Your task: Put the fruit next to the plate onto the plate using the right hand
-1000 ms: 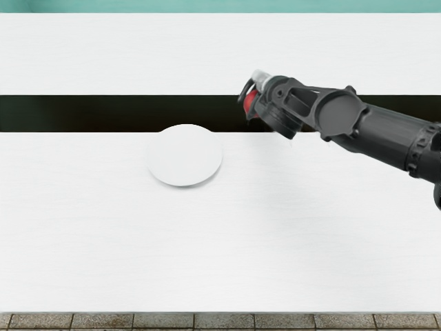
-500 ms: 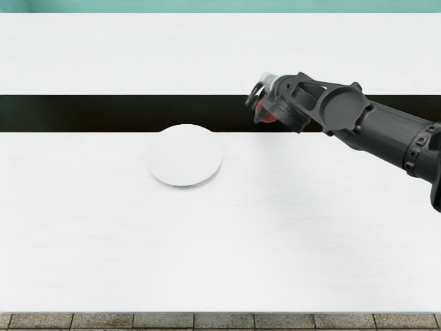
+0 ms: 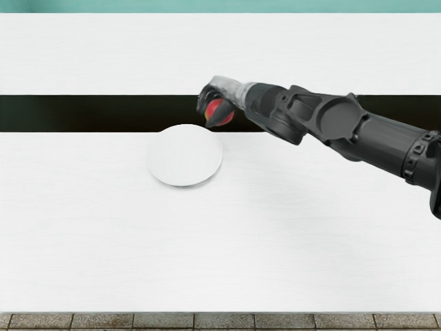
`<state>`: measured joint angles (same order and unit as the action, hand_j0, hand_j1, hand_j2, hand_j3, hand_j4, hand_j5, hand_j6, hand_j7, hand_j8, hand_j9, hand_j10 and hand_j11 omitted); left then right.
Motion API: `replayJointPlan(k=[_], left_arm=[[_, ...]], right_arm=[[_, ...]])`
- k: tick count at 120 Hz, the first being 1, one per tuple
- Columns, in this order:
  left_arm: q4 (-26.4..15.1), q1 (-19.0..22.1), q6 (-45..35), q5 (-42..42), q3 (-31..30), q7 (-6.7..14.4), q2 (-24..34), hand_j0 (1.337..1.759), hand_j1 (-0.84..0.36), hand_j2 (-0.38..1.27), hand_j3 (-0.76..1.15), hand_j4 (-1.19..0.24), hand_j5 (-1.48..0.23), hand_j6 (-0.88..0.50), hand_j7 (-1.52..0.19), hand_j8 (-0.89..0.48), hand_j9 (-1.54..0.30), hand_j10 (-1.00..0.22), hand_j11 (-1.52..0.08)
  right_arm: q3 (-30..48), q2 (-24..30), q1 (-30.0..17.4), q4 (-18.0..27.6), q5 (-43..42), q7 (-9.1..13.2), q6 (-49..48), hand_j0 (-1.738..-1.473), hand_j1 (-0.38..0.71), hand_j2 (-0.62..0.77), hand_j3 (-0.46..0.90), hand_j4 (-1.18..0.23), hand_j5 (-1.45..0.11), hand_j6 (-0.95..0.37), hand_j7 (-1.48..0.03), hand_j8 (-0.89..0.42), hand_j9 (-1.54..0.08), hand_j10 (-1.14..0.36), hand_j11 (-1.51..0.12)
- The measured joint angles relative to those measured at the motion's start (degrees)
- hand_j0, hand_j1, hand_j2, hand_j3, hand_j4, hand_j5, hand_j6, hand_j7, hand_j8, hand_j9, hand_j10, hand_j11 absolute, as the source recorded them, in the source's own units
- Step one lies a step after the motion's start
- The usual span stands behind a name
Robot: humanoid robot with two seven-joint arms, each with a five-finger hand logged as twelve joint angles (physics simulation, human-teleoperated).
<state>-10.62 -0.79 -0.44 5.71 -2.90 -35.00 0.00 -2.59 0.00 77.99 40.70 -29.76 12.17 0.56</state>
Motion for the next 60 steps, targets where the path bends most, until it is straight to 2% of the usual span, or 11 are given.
replayJointPlan(k=[30, 60], left_arm=[[0.0, 0.0, 0.0, 0.0, 0.0, 0.0, 0.0, 1.658, 0.34, 0.0, 0.0, -0.01, -0.01, -0.01, -0.01, -0.01, -0.01, -0.01, -0.01], [0.01, 0.0, 0.0, 0.01, 0.01, 0.0, 0.0, 1.658, 0.34, 0.0, 0.0, -0.01, -0.01, -0.01, -0.01, -0.01, -0.01, -0.01, -0.01]], right_arm=[[-0.01, 0.0, -0.68, 6.05, 0.08, -5.78, -0.64, -1.633, 0.28, 0.01, 0.0, -0.88, -1.11, -0.65, -1.13, -0.29, -1.16, -0.38, -1.17], [-0.05, 0.0, -1.35, 7.48, 0.02, -8.79, -1.52, -1.634, 0.29, 0.02, 0.0, -0.89, -1.1, -0.63, -1.13, -0.29, -1.15, -0.38, -1.17]])
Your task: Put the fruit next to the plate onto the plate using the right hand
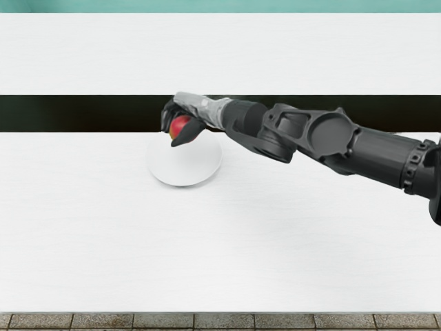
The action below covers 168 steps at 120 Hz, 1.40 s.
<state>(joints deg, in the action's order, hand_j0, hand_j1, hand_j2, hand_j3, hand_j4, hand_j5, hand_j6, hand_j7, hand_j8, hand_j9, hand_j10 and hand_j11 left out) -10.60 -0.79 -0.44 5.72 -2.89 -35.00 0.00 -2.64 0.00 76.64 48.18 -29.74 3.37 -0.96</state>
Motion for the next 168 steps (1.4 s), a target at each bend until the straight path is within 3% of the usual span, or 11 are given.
replayJointPlan(k=[51, 66, 96, 141, 168], left_arm=[[0.0, 0.0, 0.0, 0.0, 0.0, 0.0, 0.0, 1.658, 0.34, 0.0, 0.0, -0.01, -0.01, -0.01, -0.01, -0.01, -0.01, -0.01, -0.01], [-0.01, 0.0, 0.0, 0.0, -0.01, 0.0, 0.0, 1.658, 0.34, 0.0, 0.0, -0.01, -0.01, -0.01, -0.01, -0.01, -0.01, -0.01, -0.01], [0.0, 0.0, 0.0, 0.0, 0.0, 0.0, 0.0, 1.658, 0.34, 0.0, 0.0, -0.01, -0.01, -0.01, -0.01, -0.01, -0.01, -0.01, -0.01], [0.01, 0.0, 0.0, 0.0, -0.01, 0.0, 0.0, 1.658, 0.34, 0.0, 0.0, -0.01, -0.01, -0.01, -0.01, -0.01, -0.01, -0.01, -0.01], [0.0, 0.0, 0.0, 0.0, -0.01, 0.0, 0.0, 1.658, 0.34, 0.0, 0.0, -0.01, -0.01, -0.01, -0.01, -0.01, -0.01, -0.01, -0.01]], right_arm=[[-0.07, 0.0, -5.09, -0.96, -0.12, -0.87, -0.19, -1.634, 0.29, 0.01, 0.0, -0.88, -1.08, -0.63, -1.12, -0.3, -1.12, -0.37, -1.16], [-0.1, 0.0, -5.28, -1.63, 0.03, -0.58, -0.02, -1.642, 0.24, -0.03, 0.0, -0.72, -0.89, -0.59, -0.92, -0.37, -0.92, -0.41, -0.95], [-0.06, 0.0, -5.35, -1.9, 0.16, -0.56, 0.23, -1.653, 0.01, -0.04, 0.0, -0.37, -0.47, -0.33, -0.47, -0.27, -0.47, -0.28, -0.48], [0.65, 0.0, -2.22, -2.37, 0.23, -0.48, 0.36, -1.657, -0.12, -0.03, 0.0, -0.2, -0.26, -0.2, -0.26, -0.19, -0.26, -0.19, -0.26], [4.48, 0.0, -4.25, -4.24, 2.1, -0.42, 0.18, -1.658, -0.27, -0.01, 0.0, -0.07, -0.09, -0.07, -0.1, -0.07, -0.1, -0.07, -0.1]])
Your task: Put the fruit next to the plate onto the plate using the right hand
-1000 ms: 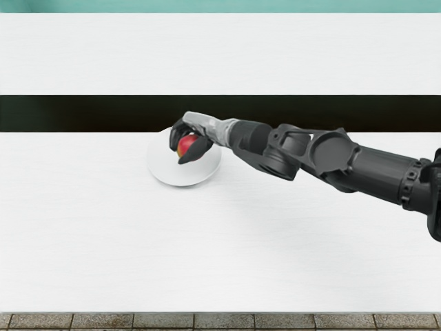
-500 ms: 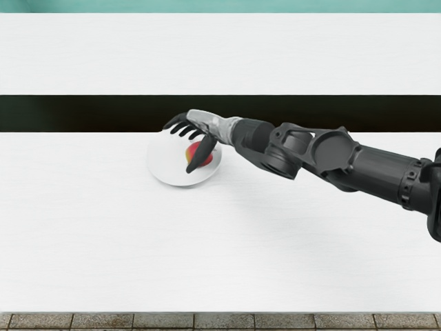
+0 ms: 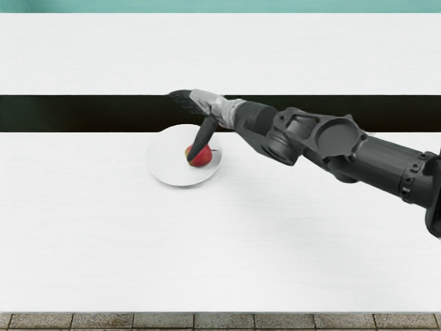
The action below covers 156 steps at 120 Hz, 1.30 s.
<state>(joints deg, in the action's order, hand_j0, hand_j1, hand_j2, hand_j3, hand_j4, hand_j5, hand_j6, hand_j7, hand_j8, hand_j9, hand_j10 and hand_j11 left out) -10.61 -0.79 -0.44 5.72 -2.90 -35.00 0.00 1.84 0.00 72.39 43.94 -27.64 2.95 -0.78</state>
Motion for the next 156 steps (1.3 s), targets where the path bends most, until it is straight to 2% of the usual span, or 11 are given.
replayJointPlan(k=[47, 82, 98, 113, 128, 132, 146, 156], left_arm=[[0.0, 0.0, 0.0, 0.0, 0.0, 0.0, 0.0, 1.658, 0.34, 0.0, 0.0, -0.01, -0.01, -0.01, -0.01, -0.01, -0.01, -0.01, -0.01], [0.0, 0.0, 0.0, 0.0, 0.0, 0.0, 0.0, 1.658, 0.34, 0.0, 0.0, -0.01, -0.01, -0.01, -0.01, -0.01, -0.01, -0.01, -0.01], [0.0, 0.0, 0.0, 0.0, 0.0, 0.0, 0.0, 1.658, 0.34, 0.0, 0.0, -0.01, -0.01, -0.01, -0.01, -0.01, -0.01, -0.01, -0.01], [0.01, 0.0, 0.0, 0.0, 0.0, 0.0, 0.0, 1.658, 0.34, 0.0, 0.0, -0.01, -0.01, -0.01, -0.01, -0.01, -0.01, -0.01, -0.01], [-0.01, 0.0, 0.0, 0.0, 0.0, 0.0, 0.0, 1.658, 0.34, 0.0, 0.0, -0.01, -0.01, -0.01, -0.01, -0.01, -0.01, -0.01, -0.01], [0.0, 0.0, 0.0, 0.0, 0.0, 0.0, 0.0, 1.658, 0.34, 0.0, 0.0, -0.01, -0.01, -0.01, -0.01, -0.01, -0.01, -0.01, -0.01], [0.01, 0.0, 0.0, 0.0, 0.0, 0.0, 0.0, 1.658, 0.34, 0.0, 0.0, -0.01, -0.01, -0.01, -0.01, -0.01, -0.01, -0.01, -0.01], [0.0, 0.0, 0.0, 0.0, 0.0, 0.0, 0.0, 1.658, 0.34, 0.0, 0.0, -0.01, -0.01, -0.01, -0.01, -0.01, -0.01, -0.01, -0.01]], right_arm=[[12.32, 0.1, -7.22, 0.1, 0.74, -0.04, -0.4, -1.658, -0.34, 0.0, 0.0, -0.01, -0.01, -0.01, -0.01, -0.01, -0.01, -0.01, -0.01], [16.98, 3.2, -9.85, 1.12, 0.78, -0.05, -2.34, -1.658, -0.35, 0.0, 0.0, 0.0, 0.0, 0.0, 0.0, 0.0, 0.0, 0.0, 0.0], [21.23, 7.74, -13.58, 5.45, 0.66, -0.07, -6.25, -1.658, -0.35, 0.0, 0.0, 0.0, 0.0, 0.0, 0.0, 0.0, 0.0, 0.0, 0.0], [24.93, 13.97, -17.59, 13.58, -0.3, -0.34, -8.03, -1.658, -0.35, 0.0, 0.0, 0.0, 0.0, 0.0, 0.0, 0.0, 0.0, 0.0, 0.0], [31.7, 18.67, -23.92, 21.61, -6.13, -0.79, -9.06, -1.658, -0.35, 0.0, 0.0, 0.0, 0.0, 0.0, 0.0, 0.0, 0.0, 0.0, 0.0], [33.22, 19.65, -25.55, 23.22, -7.52, -1.19, -9.26, -1.658, -0.35, 0.0, 0.0, 0.0, 0.0, 0.0, 0.0, 0.0, 0.0, 0.0, 0.0], [36.28, 22.58, -30.16, 26.86, -10.06, -4.62, -9.71, -1.658, -0.35, 0.0, 0.0, 0.0, 0.0, 0.0, 0.0, 0.0, 0.0, 0.0, 0.0], [37.43, 24.04, -32.77, 28.16, -10.76, -9.18, -9.81, -1.658, -0.35, 0.0, 0.0, 0.0, 0.0, 0.0, 0.0, 0.0, 0.0, 0.0, 0.0]])
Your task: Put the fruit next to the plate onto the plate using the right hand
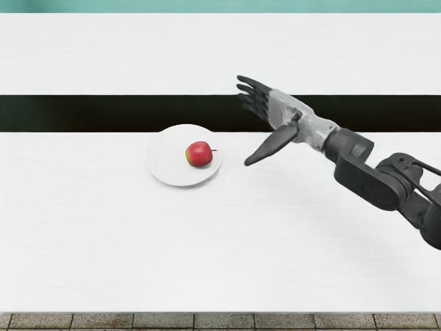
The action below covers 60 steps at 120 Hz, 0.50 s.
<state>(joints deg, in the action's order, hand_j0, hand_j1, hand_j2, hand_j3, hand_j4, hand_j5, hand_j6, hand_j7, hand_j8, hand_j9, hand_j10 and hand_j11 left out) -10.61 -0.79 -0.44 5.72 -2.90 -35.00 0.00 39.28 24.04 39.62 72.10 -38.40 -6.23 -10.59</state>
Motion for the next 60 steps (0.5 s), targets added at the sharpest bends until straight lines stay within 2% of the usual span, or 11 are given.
replayJointPlan(k=[12, 24, 35, 45, 60], left_arm=[[0.0, 0.0, 0.0, 0.0, 0.0, 0.0, 0.0, 1.658, 0.34, 0.0, 0.0, -0.01, -0.01, -0.01, -0.01, -0.01, -0.01, -0.01, -0.01], [-0.01, 0.0, 0.0, 0.0, 0.0, 0.0, 0.0, 1.658, 0.34, 0.0, 0.0, -0.01, -0.01, -0.01, -0.01, -0.01, -0.01, -0.01, -0.01], [0.01, 0.0, 0.0, 0.0, 0.0, 0.0, 0.0, 1.658, 0.34, 0.0, 0.0, -0.01, -0.01, -0.01, -0.01, -0.01, -0.01, -0.01, -0.01], [0.02, 0.0, 0.0, 0.0, 0.0, 0.0, 0.0, 1.658, 0.34, 0.0, 0.0, -0.01, -0.01, -0.01, -0.01, -0.01, -0.01, -0.01, -0.01], [0.01, 0.0, 0.0, 0.0, 0.0, 0.0, 0.0, 1.658, 0.34, 0.0, 0.0, -0.01, -0.01, -0.01, -0.01, -0.01, -0.01, -0.01, -0.01]], right_arm=[[0.56, 1.36, -2.65, 0.48, -0.3, -6.94, -0.03, -1.658, -0.35, 0.0, 0.0, 0.0, 0.0, 0.0, 0.0, 0.0, 0.0, 0.0, 0.0], [0.29, 2.29, -5.37, -0.19, -0.14, -16.66, -0.04, -1.658, -0.35, 0.0, 0.0, 0.0, 0.0, 0.0, 0.0, 0.0, 0.0, 0.0, 0.0], [0.1, 2.59, -8.36, -1.51, 0.08, -23.11, -0.04, -1.658, -0.35, 0.0, 0.0, 0.0, 0.0, 0.0, 0.0, 0.0, 0.0, 0.0, 0.0], [0.0, 2.59, -10.45, -3.01, 0.22, -26.23, -0.04, -1.658, -0.35, 0.0, 0.0, 0.0, 0.0, 0.0, 0.0, 0.0, 0.0, 0.0, 0.0], [-0.07, 2.8, -12.88, -4.44, 0.28, -28.01, -0.04, -1.658, -0.35, 0.0, 0.0, 0.0, 0.0, 0.0, 0.0, 0.0, 0.0, 0.0, 0.0]])
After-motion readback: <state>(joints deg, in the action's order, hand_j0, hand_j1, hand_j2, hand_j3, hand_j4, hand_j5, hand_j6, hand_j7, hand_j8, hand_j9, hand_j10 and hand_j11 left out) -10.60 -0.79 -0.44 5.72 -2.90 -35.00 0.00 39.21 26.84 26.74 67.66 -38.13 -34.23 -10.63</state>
